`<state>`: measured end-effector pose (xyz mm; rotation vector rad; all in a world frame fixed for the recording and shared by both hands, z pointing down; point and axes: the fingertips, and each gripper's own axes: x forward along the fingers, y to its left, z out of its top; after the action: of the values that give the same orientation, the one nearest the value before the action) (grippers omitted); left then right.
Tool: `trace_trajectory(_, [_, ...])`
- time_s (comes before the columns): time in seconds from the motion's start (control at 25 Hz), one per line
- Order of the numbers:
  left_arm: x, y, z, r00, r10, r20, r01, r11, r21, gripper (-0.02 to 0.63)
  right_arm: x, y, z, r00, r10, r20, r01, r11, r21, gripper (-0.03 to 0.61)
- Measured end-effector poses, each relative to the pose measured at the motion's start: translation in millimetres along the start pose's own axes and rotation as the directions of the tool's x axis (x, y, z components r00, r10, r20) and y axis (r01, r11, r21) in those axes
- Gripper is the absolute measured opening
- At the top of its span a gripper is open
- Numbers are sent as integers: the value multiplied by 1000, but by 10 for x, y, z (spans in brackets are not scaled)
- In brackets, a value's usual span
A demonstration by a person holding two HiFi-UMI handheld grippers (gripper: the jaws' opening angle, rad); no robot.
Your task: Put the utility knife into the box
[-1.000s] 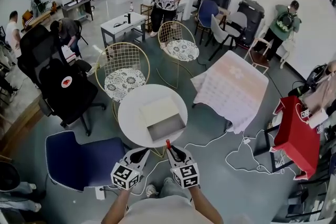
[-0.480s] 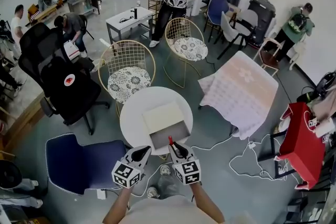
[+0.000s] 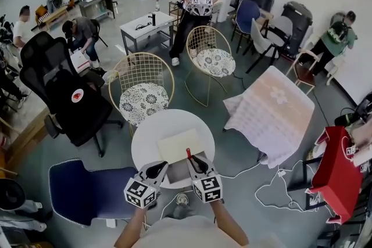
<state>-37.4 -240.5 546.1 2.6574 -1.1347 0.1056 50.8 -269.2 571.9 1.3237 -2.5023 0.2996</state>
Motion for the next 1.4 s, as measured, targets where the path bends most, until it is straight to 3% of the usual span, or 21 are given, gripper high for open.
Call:
trace_trajectory(0.32, [93, 260, -124, 999, 47, -26, -48, 998, -33, 11, 331, -99, -96, 999, 42, -35, -41, 999, 13, 80])
trace_trajectory(1.08, [336, 330, -812, 989, 36, -145, -61, 983, -170, 11, 340, -195, -1153, 957, 95, -275, -68, 992, 105, 80])
trace_trajectory(1.16, [347, 352, -833, 988, 39, -149, -66, 983, -174, 11, 355, -195, -1236, 947, 110, -301, -92, 993, 74, 80])
trace_trajectory(1.28, [350, 392, -834, 987, 47, -152, -74, 981, -177, 11, 400, -139, -1361, 916, 154, -371, -184, 982, -46, 80])
trace_trajectory(1.4, [337, 419, -846, 987, 57, -153, -85, 980, -182, 11, 428, -88, -1501, 871, 187, -454, -301, 934, -192, 80])
